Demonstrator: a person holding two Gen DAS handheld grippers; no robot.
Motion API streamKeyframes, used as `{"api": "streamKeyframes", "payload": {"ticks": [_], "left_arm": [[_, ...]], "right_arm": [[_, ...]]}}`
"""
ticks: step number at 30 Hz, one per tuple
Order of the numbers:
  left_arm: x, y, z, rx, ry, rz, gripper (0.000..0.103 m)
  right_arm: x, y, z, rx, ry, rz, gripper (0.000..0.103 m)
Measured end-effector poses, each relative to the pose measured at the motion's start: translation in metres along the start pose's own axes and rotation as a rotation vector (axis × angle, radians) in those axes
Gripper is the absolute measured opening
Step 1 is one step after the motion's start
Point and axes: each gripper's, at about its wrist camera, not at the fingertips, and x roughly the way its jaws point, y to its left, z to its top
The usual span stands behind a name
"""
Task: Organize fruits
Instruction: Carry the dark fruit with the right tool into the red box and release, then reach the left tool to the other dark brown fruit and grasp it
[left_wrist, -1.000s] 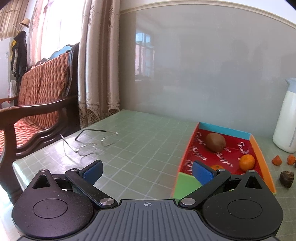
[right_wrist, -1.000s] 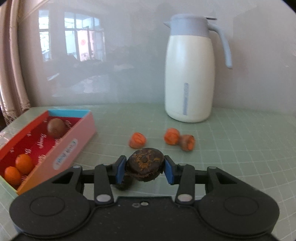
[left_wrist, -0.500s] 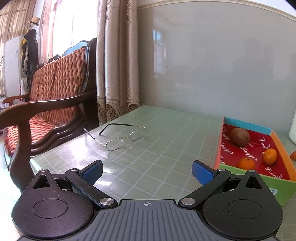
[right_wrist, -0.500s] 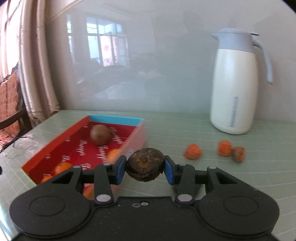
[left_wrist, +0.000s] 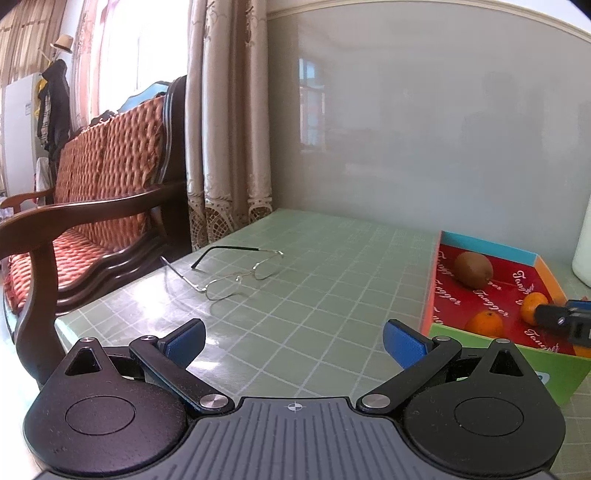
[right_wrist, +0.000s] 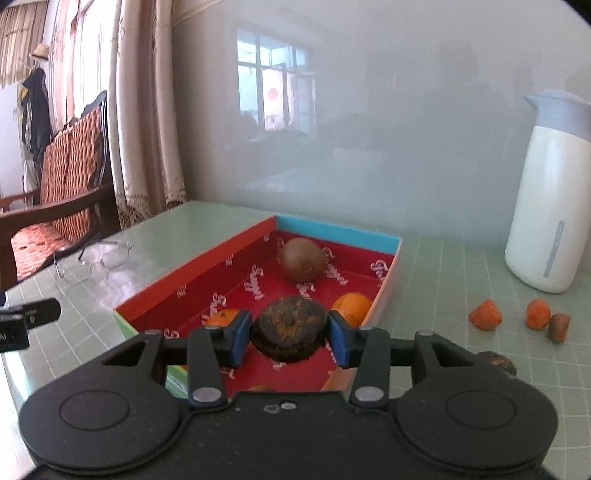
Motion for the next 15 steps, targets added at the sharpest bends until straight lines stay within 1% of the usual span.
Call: {"api": "streamKeyframes", "payload": {"ticks": [1,2,3,4,7,11,15], "left_arm": [[-0.001,-0.001,0.000,0.003,-0.002,-0.002,0.101],[-0.001,-0.002,0.000,0.006,-0.002,-0.004,0.101],[-0.001,-0.004,0.000,0.008,-0.003,-0.004,0.101],[-0.002,-0.005,0.000,0.010,-0.002,-0.005,0.101],[-0.002,-0.008,0.001,0.011,-0.003,-0.009,0.102],[-0.003,-0.016,0.001,0.018,-0.005,-0.021,0.101],[-0.004,-0.025,0.002,0.027,-0.008,-0.036,0.101]], "right_arm": [[-0.001,0.000,-0.001,-0.004,-0.011,0.000,0.073],[-0.005,0.000,-0.001,-0.003,-0.029,-0.010,0.081],[-0.008,0.000,0.000,-0.004,-0.045,-0.030,0.083],[-0.012,-0.001,0.001,-0.004,-0.063,-0.030,0.081],[-0.015,-0.011,0.001,0.033,-0.073,-0.030,0.080],[-0.018,-0.029,0.001,0.084,-0.077,-0.065,0.079],[-0.026,-0.055,0.001,0.139,-0.082,-0.113,0.079]]}}
